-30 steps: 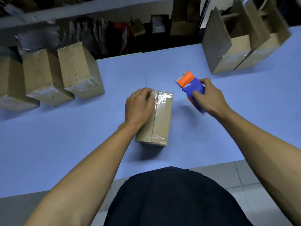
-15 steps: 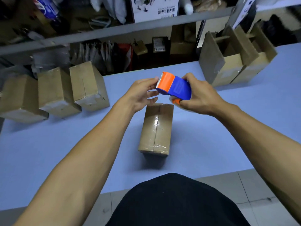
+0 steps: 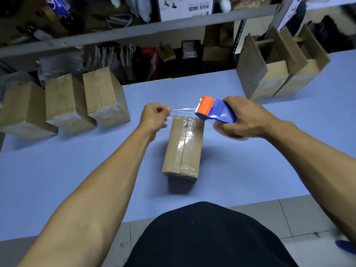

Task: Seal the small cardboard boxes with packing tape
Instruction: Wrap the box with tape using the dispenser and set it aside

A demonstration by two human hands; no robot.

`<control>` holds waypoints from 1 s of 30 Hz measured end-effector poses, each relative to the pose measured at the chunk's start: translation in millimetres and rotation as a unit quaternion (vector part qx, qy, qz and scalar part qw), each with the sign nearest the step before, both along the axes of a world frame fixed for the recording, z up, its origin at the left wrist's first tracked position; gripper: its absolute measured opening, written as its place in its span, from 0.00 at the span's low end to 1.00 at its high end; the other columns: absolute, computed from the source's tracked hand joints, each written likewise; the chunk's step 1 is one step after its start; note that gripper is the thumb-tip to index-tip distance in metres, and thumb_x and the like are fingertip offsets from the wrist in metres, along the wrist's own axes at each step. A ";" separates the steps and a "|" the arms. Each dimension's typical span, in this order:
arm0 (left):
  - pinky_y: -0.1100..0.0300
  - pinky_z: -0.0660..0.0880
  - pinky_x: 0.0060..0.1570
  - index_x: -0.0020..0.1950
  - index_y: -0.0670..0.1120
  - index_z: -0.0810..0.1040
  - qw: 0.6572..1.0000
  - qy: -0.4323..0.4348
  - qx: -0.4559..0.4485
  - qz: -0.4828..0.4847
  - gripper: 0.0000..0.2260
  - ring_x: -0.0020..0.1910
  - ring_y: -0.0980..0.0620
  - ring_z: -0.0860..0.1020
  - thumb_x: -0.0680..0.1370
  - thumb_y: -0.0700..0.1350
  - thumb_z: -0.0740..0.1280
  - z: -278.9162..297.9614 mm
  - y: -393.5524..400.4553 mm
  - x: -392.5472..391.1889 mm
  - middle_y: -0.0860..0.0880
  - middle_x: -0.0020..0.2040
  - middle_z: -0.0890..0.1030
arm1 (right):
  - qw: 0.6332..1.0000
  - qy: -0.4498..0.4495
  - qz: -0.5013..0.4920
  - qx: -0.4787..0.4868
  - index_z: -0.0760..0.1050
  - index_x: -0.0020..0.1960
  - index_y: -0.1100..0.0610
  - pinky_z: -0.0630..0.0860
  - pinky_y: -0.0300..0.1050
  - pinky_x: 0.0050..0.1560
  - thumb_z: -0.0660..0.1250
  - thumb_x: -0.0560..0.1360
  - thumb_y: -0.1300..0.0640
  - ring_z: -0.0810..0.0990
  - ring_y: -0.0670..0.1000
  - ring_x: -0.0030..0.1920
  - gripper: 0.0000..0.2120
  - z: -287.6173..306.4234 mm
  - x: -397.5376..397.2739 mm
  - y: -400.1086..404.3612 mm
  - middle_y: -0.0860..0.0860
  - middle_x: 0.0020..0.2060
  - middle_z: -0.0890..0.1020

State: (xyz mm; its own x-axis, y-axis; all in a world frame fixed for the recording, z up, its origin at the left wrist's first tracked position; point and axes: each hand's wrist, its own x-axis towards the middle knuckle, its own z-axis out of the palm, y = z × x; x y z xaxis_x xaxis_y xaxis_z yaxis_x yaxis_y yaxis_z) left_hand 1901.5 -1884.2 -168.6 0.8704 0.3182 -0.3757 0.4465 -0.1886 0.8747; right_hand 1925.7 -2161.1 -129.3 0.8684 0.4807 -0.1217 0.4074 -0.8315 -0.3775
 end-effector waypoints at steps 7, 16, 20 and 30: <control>0.60 0.73 0.40 0.46 0.47 0.78 0.991 -0.025 0.125 -0.035 0.07 0.40 0.54 0.76 0.82 0.46 0.64 -20.4 3.6 4.9 0.54 0.40 0.80 | 1.000 -0.009 0.005 -0.001 0.66 0.59 0.49 0.72 0.47 0.41 0.69 0.73 0.39 0.76 0.55 0.43 0.22 -18.8 1.0 2.9 0.51 0.48 0.76; 0.50 0.75 0.47 0.51 0.48 0.74 0.971 0.007 0.223 -0.086 0.09 0.46 0.46 0.78 0.84 0.50 0.58 -34.7 -1.2 11.5 0.50 0.44 0.80 | 0.999 0.016 -0.004 -0.028 0.67 0.54 0.50 0.69 0.46 0.36 0.69 0.72 0.41 0.76 0.56 0.41 0.19 -24.2 10.3 7.9 0.51 0.44 0.78; 0.55 0.70 0.42 0.49 0.50 0.73 0.962 0.028 0.254 -0.092 0.08 0.43 0.47 0.75 0.84 0.50 0.57 -42.7 -5.7 12.9 0.49 0.45 0.80 | 0.999 0.025 -0.010 -0.027 0.67 0.54 0.50 0.68 0.46 0.36 0.68 0.72 0.40 0.75 0.56 0.41 0.19 -29.8 10.3 7.7 0.52 0.44 0.78; 0.58 0.67 0.47 0.60 0.45 0.73 0.975 0.047 0.208 -0.056 0.12 0.50 0.47 0.73 0.85 0.50 0.54 -54.9 -23.7 6.2 0.49 0.52 0.77 | 1.000 0.023 -0.018 -0.009 0.68 0.56 0.50 0.67 0.44 0.38 0.70 0.72 0.40 0.75 0.55 0.41 0.21 -36.1 6.3 3.1 0.52 0.46 0.79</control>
State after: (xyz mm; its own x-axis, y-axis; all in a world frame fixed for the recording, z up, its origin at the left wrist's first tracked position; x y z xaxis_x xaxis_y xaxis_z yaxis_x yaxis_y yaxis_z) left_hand 1907.7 -1907.9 -223.5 0.8762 0.3658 -0.3138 0.4774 -0.5700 0.6687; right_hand 1932.0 -2157.9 -165.3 0.8784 0.4462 -0.1712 0.3592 -0.8527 -0.3794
